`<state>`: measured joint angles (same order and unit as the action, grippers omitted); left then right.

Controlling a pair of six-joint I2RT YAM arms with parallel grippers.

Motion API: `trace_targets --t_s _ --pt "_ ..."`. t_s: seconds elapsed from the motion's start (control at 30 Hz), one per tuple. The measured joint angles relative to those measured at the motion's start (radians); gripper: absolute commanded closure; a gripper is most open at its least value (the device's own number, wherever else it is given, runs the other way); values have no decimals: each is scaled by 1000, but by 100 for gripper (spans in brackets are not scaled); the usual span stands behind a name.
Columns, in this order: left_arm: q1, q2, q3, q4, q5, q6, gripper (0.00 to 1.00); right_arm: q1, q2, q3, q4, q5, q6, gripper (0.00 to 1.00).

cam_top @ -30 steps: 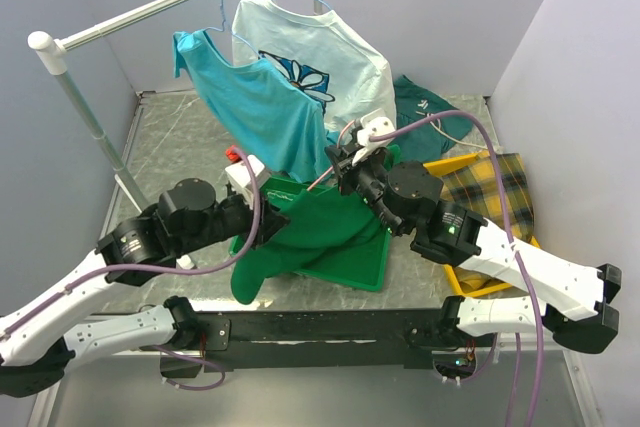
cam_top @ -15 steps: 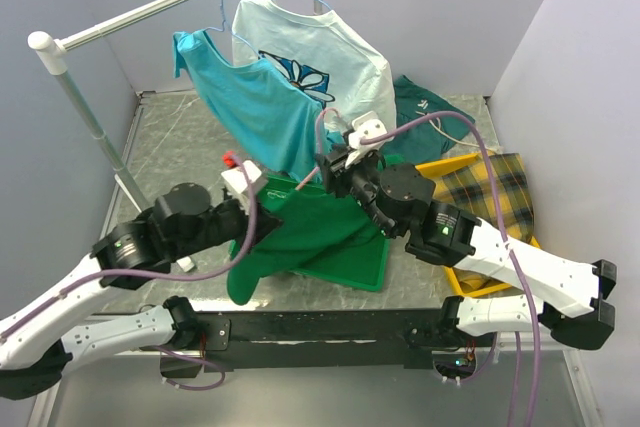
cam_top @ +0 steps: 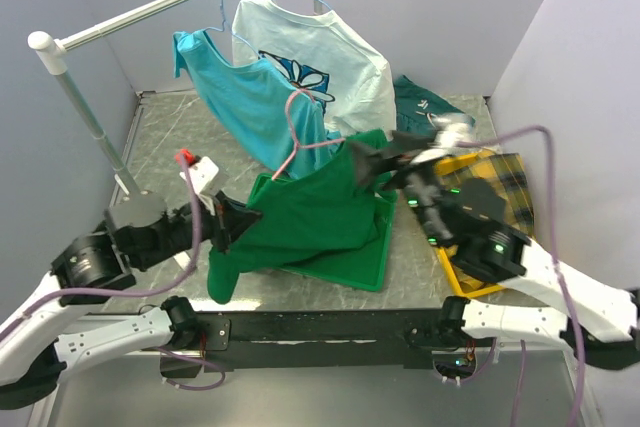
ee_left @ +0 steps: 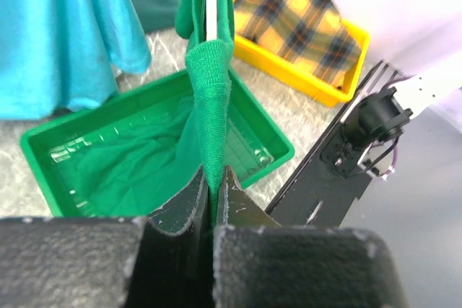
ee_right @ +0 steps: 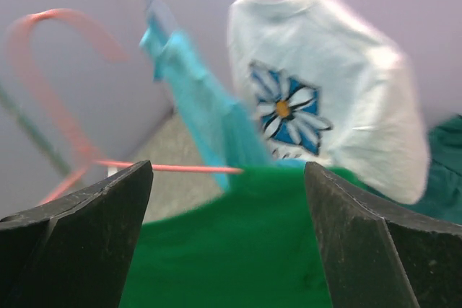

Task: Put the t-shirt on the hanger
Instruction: Place the hanger at the clothesline.

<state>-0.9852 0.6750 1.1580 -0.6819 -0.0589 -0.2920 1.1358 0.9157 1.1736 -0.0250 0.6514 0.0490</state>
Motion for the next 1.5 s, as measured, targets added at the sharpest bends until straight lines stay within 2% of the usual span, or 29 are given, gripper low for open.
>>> trace_targets --t_s 0.17,0.27,0.43,0.53,0.63,0.83,0.97,1.07,1.27,1.5 --pt "0 33 190 -75 -10 19 99 -159 -154 -99 26 79 127 7" --pt "0 57 326 -113 -11 37 99 -299 -189 -134 26 54 227 7" --pt "0 90 533 -166 2 72 99 -547 -134 -284 25 -138 413 9" --pt "0 109 615 -216 11 89 99 -632 -47 -349 47 -270 498 12" --pt "0 122 667 -239 18 98 99 -656 57 -394 71 -370 558 12" --pt "0 130 708 -253 42 112 99 -636 162 -461 169 -478 658 13" --pt "0 136 715 -252 61 115 99 -556 238 -463 226 -477 692 15" --pt "0 137 715 -251 62 113 99 -472 291 -463 249 -454 715 15" --pt "0 124 697 -243 24 66 99 -195 346 -460 290 -393 747 16" --pt "0 52 636 -263 -100 -43 99 -12 436 -424 375 -389 765 16"
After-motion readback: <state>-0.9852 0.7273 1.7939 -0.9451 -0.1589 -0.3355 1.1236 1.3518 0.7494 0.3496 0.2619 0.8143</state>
